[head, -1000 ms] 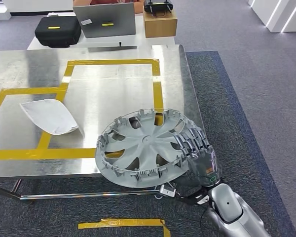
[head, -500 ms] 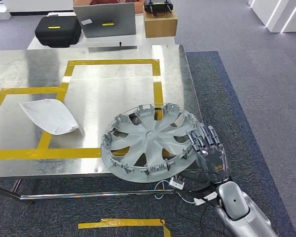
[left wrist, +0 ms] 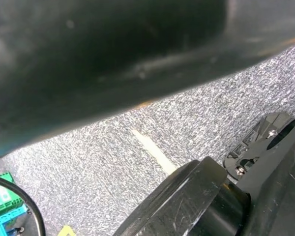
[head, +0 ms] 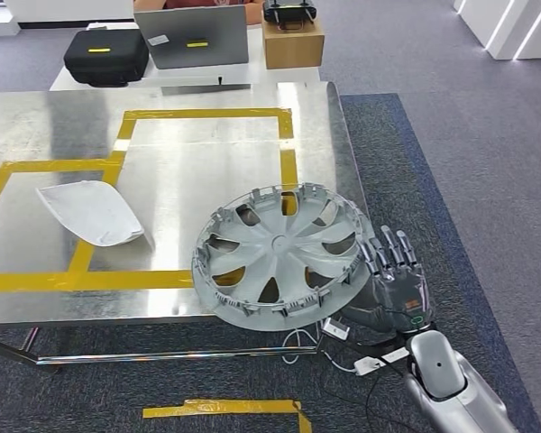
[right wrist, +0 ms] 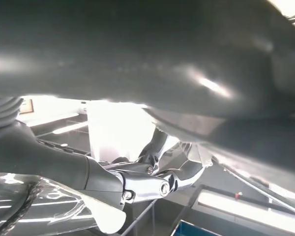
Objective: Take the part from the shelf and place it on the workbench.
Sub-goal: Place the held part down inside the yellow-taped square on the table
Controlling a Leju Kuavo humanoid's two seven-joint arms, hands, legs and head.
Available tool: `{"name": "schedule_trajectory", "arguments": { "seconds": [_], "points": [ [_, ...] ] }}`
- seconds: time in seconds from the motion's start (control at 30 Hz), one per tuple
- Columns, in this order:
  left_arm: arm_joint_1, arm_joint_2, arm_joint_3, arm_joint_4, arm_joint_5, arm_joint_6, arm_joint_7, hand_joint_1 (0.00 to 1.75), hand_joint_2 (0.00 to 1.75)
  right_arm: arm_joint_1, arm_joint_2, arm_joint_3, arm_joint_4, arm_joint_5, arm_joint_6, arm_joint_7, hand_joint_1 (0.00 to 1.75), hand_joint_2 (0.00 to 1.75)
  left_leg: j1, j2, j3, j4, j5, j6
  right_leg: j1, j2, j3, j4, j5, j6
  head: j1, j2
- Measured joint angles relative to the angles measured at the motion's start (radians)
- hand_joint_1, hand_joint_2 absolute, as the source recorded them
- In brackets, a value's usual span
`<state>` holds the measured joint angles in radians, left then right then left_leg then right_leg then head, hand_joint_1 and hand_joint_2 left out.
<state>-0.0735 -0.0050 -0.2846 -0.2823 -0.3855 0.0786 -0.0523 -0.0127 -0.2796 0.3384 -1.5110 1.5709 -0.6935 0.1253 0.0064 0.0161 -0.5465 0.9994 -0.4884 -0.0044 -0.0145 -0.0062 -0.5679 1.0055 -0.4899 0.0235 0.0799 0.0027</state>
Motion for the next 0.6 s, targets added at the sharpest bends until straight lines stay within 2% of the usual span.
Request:
{"name": "schedule_trajectory", "arguments": {
  "seconds": [0.27,0.6],
  "points": [
    [0.003,0.002,0.000,0.000,0.002,0.002,0.000,0.00,0.00,0.006,-0.022,-0.036,0.037,0.000,0.000,0.035,0.00,0.00,0.000,0.000,0.000,0.001,0.000,0.000,0.000,0.000,0.000,0.000,0.000,0.000,0.000,0.000],
    [0.004,0.004,0.000,0.000,0.003,0.008,0.000,0.00,0.00,0.002,-0.117,-0.042,0.068,0.000,0.007,0.207,0.00,0.00,-0.001,0.000,-0.001,0.002,-0.002,0.003,0.000,0.000,0.000,0.000,0.000,0.000,0.000,0.000]
  ]
}}
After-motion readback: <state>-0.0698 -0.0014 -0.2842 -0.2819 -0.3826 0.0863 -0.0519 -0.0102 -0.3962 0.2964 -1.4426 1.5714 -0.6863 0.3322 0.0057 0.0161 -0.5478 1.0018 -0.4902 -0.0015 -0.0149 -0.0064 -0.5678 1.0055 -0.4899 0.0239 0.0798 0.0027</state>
